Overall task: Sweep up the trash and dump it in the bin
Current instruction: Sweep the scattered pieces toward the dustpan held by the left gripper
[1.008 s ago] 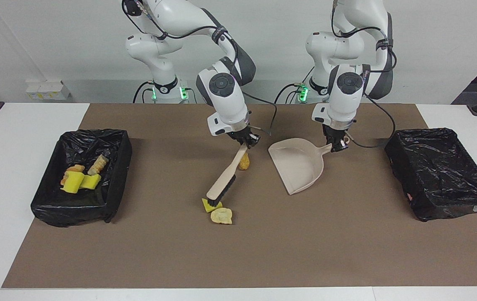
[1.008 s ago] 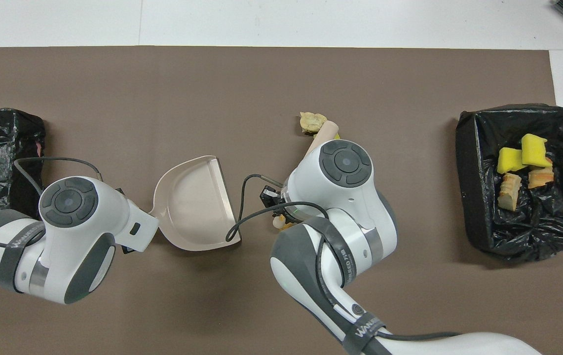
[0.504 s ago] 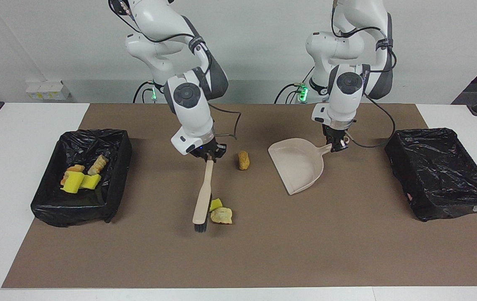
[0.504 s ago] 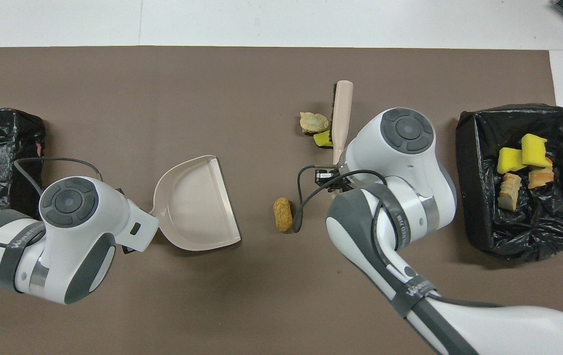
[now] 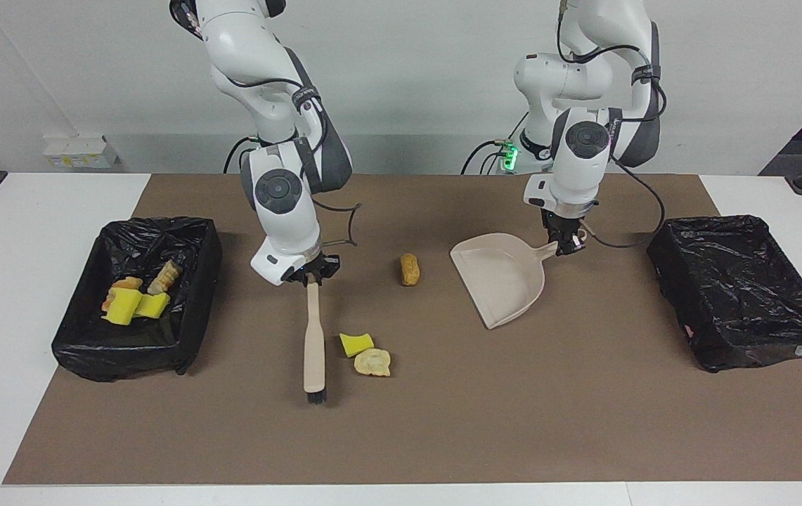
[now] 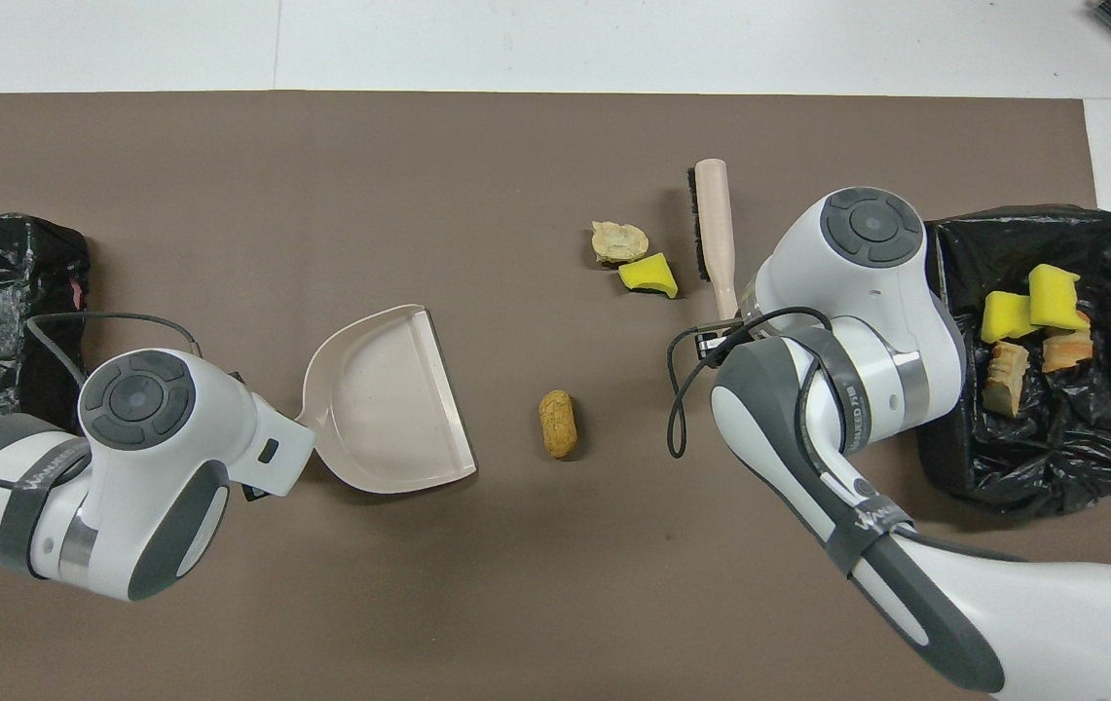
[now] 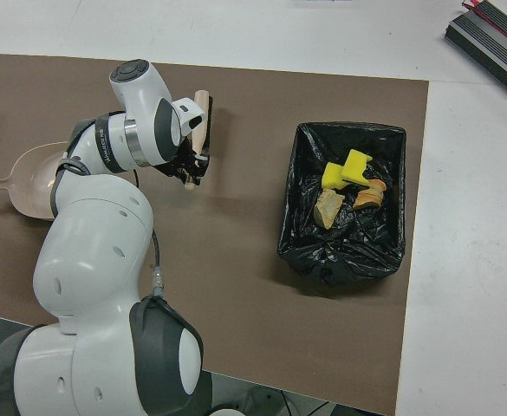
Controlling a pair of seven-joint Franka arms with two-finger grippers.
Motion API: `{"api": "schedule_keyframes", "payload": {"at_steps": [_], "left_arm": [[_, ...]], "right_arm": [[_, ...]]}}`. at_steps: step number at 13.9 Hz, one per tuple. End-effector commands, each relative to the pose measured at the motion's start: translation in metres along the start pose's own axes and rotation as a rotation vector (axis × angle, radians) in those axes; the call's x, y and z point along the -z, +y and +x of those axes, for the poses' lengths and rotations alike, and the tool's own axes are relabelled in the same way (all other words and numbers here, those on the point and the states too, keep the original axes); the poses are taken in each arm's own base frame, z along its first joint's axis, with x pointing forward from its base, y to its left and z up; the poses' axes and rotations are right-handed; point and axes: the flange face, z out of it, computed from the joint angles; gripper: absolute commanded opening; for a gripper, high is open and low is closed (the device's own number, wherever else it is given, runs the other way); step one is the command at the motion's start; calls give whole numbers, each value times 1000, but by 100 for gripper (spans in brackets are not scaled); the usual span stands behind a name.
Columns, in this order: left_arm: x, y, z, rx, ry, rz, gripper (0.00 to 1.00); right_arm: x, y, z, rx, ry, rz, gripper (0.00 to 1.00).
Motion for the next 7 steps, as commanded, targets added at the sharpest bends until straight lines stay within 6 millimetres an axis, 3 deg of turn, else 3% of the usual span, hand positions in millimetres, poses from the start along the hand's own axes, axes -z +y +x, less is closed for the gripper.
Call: {"api": "schedule_keyframes", "payload": {"at_steps": [1,5,7], "left_arm": [[-1,0,3,33,7,3,0],[0,0,3,33,8,4,0],[-1,0,3,34,7,3,0]], "right_arm": [[-7,-24,7,62,-16,3,0],[-15,-100,2,121,-55,75,0],[-12,-126,-7,136,-62,114,0]]}}
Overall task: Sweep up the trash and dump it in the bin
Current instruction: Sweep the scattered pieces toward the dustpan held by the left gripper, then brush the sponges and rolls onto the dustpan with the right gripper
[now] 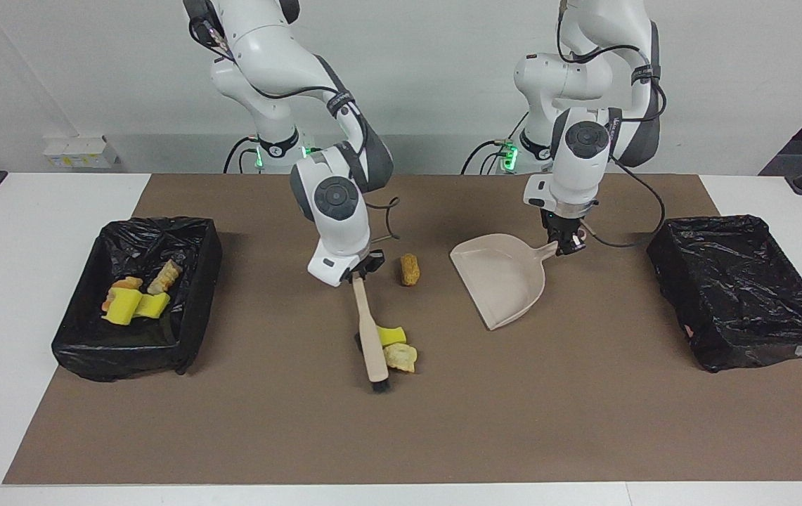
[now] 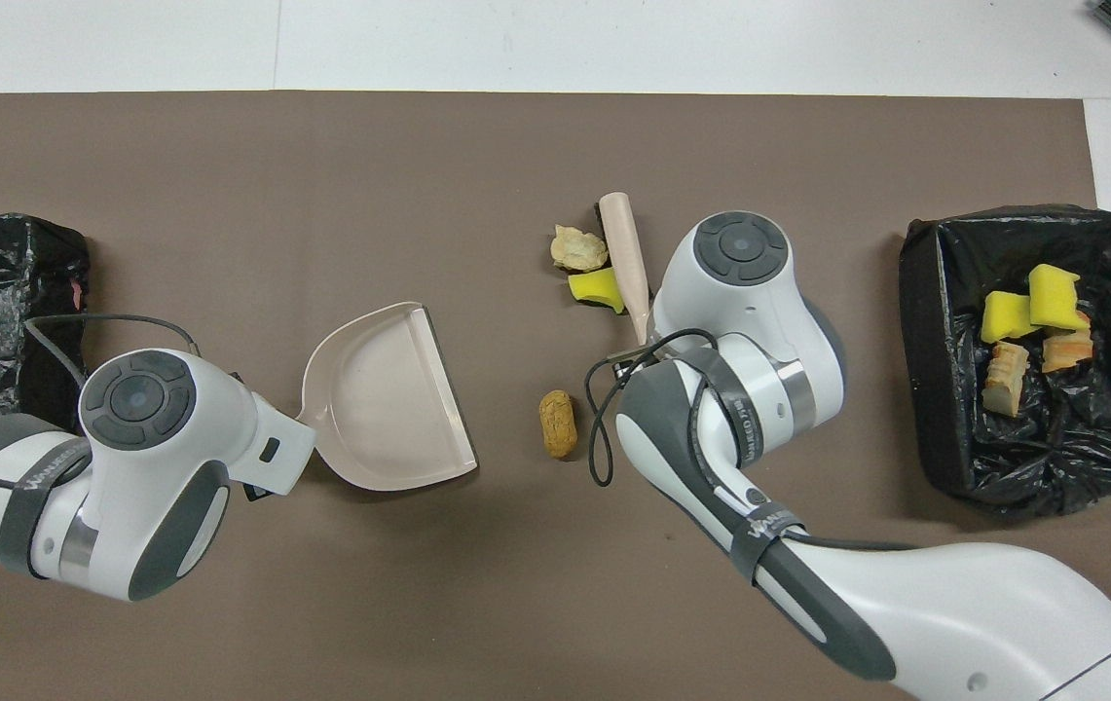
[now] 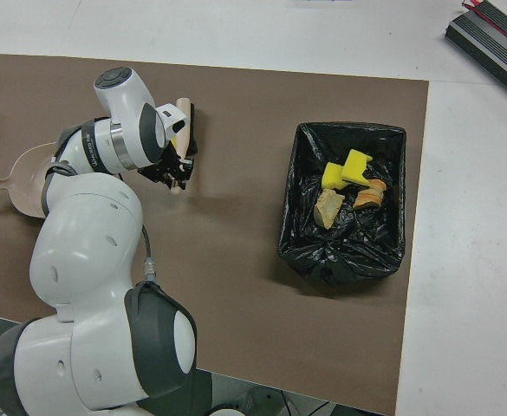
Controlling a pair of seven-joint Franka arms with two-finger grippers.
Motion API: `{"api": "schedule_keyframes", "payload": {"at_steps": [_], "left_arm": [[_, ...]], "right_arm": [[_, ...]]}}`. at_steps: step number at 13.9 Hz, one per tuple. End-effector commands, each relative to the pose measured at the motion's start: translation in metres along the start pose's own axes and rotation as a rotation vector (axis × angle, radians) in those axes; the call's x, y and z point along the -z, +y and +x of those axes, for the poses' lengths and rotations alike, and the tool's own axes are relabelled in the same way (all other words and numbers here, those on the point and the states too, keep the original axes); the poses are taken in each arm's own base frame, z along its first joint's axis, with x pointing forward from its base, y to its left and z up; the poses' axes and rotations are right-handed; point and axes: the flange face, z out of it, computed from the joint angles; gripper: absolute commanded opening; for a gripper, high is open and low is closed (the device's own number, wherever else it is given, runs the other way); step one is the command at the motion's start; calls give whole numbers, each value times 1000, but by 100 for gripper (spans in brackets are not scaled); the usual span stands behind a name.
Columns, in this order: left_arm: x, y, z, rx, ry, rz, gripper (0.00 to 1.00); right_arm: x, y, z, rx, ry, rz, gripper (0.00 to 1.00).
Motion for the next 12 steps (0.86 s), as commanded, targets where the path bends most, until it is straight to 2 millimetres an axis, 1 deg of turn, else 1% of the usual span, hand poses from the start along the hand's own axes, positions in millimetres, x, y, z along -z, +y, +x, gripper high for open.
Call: {"api": "schedule_keyframes", "payload": {"at_steps": [1,2,4,5,6,7,9,12], "left_arm": [[-1,0,3,26,7,3,0],[0,0,3,26,8,4,0],[0,0,3,26,8,4,0],[0,0,3,26,9,5,0],[0,0,2,31,9,5,0],[-2,0,1,59,6,1,0],[-2,0,0,168,6,0,0],[-2,0,1,182,9,2,0]], "right_arm": [[-2,-48,-7,3,-36,75,0],[-3,-73,-19,-1,-48,68,0],[-4,-117,-43,7,-52,55,0],[-5,-128,-49,-1,-55,62,0],[-2,-145,-60,9,-63,68,0],[-6,-155,-67,4,-68,68,0],[-6,-186,-95,37,-81,75,0],[-1,-233,-136,133,-92,57,0]]}}
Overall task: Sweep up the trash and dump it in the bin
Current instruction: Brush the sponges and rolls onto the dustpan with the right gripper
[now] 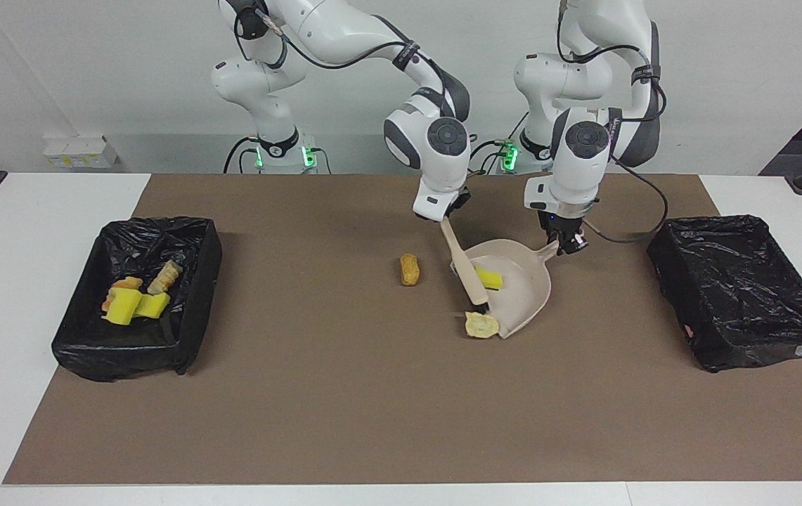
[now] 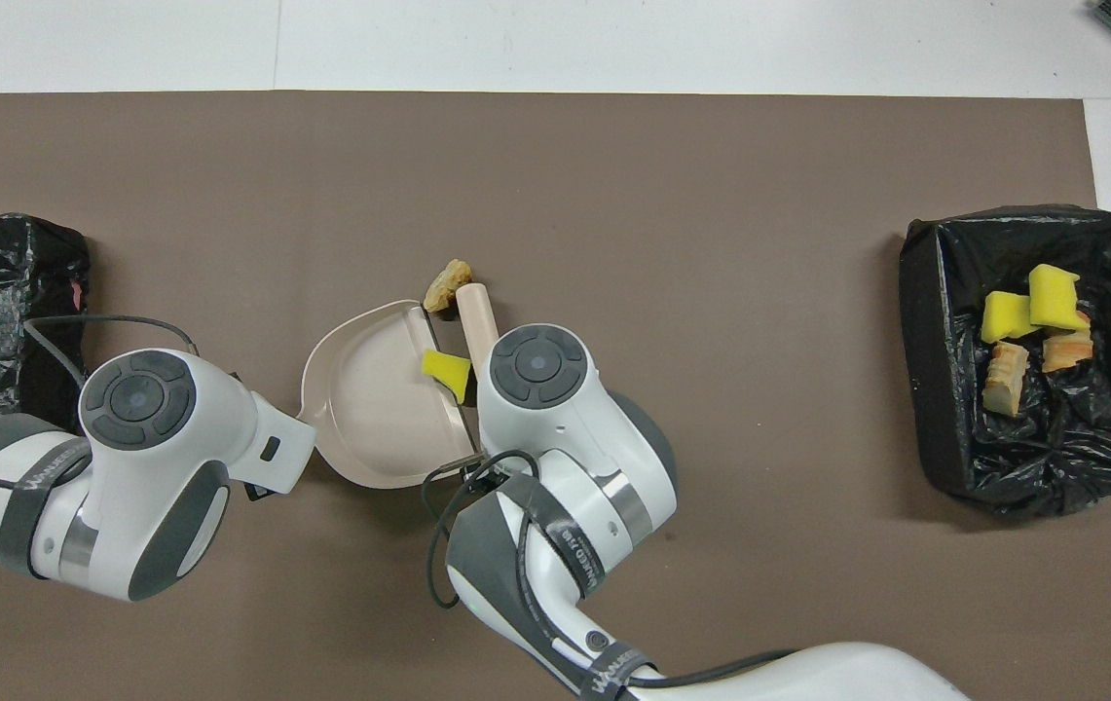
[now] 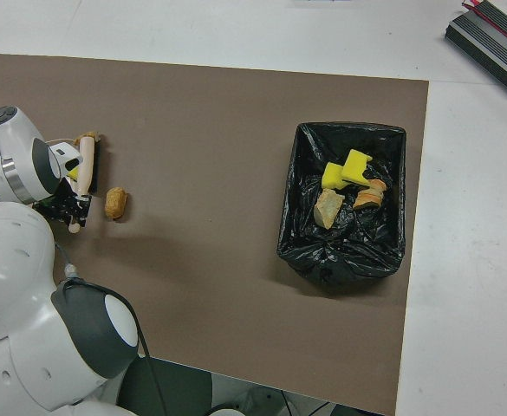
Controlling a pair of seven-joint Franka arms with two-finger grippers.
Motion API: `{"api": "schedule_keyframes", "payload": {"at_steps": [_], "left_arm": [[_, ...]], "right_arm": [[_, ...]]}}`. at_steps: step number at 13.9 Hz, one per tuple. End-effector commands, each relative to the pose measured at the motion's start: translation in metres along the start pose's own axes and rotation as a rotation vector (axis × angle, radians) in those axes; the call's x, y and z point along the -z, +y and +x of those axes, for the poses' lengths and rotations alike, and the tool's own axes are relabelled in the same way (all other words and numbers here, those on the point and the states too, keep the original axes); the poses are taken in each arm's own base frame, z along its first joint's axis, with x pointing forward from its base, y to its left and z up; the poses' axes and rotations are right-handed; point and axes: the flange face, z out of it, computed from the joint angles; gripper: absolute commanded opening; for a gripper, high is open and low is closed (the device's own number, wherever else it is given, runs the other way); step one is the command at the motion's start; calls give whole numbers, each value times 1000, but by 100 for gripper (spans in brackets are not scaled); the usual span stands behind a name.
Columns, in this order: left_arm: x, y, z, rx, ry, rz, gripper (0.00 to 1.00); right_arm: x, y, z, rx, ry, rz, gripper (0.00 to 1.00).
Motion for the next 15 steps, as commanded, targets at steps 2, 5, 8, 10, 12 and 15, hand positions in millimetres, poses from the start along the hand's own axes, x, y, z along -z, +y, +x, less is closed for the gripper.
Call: {"api": "schedule_keyframes", "payload": {"at_steps": [2,5,8,10,12,15], "left_arm": [[-2,0,1,37,9,3,0],[-1,0,2,36,11,5,0],[-2,1,2,52,5,0,0],[-2,1,2,114,6,1,0],[-2,1,2,126,5,0,0],[-2,1,2,128,5,0,0]], "right_arm": [[9,-37,-41,-13,-38,6,0],[16,-18,-26,-55,-27,14,0],[26,28,6,-80,36,-50,0],[34,59,37,-111,71,-75,0],[46,70,60,-114,142,-76,0],[45,90,91,-99,151,-59,0]]}}
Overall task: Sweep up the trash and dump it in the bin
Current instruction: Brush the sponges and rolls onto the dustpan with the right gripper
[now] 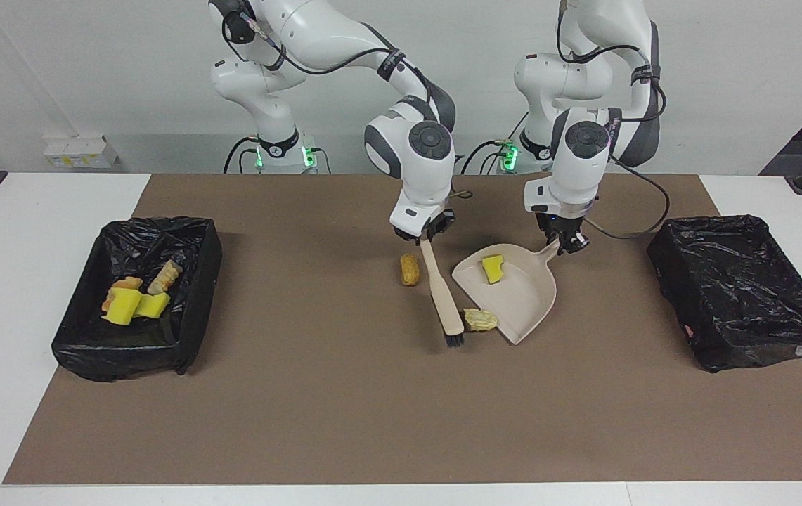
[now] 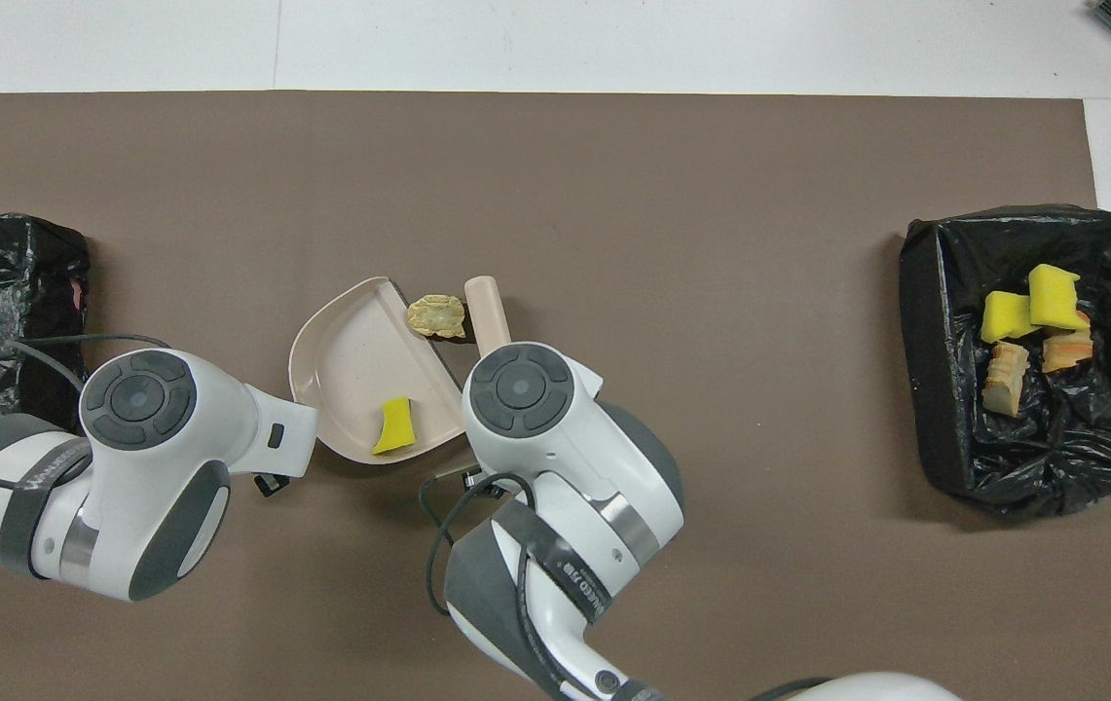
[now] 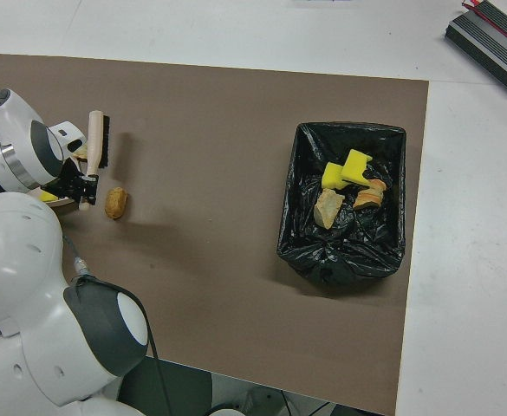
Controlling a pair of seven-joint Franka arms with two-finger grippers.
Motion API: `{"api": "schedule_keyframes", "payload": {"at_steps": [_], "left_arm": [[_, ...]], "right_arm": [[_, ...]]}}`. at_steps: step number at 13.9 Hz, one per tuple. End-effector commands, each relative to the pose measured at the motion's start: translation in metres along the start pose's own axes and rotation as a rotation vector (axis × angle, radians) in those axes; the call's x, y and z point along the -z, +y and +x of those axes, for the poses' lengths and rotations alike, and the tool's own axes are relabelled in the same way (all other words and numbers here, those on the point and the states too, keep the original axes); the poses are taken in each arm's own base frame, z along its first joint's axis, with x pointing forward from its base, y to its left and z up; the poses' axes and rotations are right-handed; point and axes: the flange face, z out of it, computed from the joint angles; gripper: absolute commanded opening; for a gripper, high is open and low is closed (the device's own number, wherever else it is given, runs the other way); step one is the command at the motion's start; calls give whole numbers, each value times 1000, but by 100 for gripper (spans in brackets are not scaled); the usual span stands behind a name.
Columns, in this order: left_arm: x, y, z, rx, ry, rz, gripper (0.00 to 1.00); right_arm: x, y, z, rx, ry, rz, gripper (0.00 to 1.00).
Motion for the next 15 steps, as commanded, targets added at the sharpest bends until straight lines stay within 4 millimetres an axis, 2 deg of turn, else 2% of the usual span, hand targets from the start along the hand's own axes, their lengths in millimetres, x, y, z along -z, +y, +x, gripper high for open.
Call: {"api": "schedule_keyframes", "payload": {"at_steps": [1,3,4,7,8,10,11,12,15], "left_arm": [[-2,1,1,27,4,0,0],[-1,1,1,29,5,1,0],[-1,1,1,29,5,1,0],[-2,1,1,29,4,0,0],[-2,1,2,27,5,1,0],[-2,1,1,27,5,1,0],[-1,1,2,26,6,2,0],[-2,1,2,25,5,1,0],[-1,1,2,4,9,4,0]], "right_arm": [[-15,-2,30,74,-1,16,0],[-37,-17,24,122,-33,10,0],[-41,-25,18,137,-48,8,0],[-40,-68,-22,216,-144,-14,0],[-37,-88,-39,250,-159,-6,0],[-31,-107,-64,247,-190,-31,0],[-22,-108,-70,238,-193,-41,0],[-9,-100,-72,233,-206,-52,0],[11,-60,-55,137,-220,-37,0]]}}
